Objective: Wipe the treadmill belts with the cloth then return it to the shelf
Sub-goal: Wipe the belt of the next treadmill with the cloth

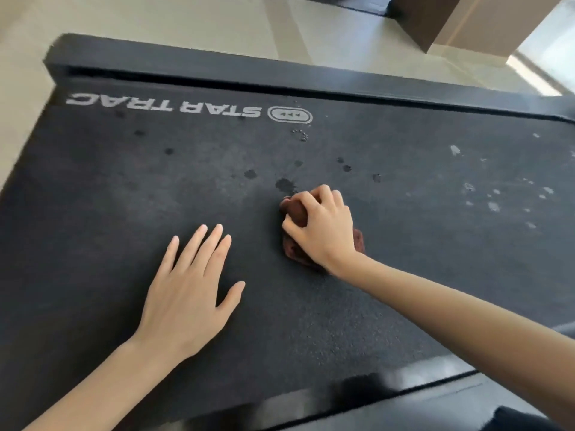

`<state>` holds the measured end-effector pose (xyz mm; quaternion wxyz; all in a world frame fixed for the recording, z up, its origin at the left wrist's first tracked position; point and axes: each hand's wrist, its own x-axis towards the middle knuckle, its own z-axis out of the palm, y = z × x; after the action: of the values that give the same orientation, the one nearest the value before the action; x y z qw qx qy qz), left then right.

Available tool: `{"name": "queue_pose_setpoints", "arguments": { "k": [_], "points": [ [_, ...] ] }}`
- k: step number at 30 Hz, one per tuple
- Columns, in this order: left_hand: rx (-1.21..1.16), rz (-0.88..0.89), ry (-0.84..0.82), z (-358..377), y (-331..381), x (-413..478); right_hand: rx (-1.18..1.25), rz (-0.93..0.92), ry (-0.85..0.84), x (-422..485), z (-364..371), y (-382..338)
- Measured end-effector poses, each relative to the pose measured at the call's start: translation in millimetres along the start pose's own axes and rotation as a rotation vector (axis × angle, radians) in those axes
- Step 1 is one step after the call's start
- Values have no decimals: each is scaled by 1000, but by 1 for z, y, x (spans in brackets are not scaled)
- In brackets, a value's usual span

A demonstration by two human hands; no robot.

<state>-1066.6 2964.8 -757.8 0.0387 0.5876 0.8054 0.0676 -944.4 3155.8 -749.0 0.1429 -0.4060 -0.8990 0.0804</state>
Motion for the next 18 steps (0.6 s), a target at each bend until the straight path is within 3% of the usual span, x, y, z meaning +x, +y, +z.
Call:
{"name": "queue_pose_setpoints", "arguments": {
  "k": [8, 13, 18],
  "points": [
    [-13, -62, 46, -2, -30, -23, 23, -190, -37, 5, 27, -89],
    [-14, 6, 42, 1, -13, -3, 40, -204, -28, -1, 18, -63],
    [-39, 150, 25, 10, 37, 28, 27, -62, 30, -7, -4, 8]
  ]
}}
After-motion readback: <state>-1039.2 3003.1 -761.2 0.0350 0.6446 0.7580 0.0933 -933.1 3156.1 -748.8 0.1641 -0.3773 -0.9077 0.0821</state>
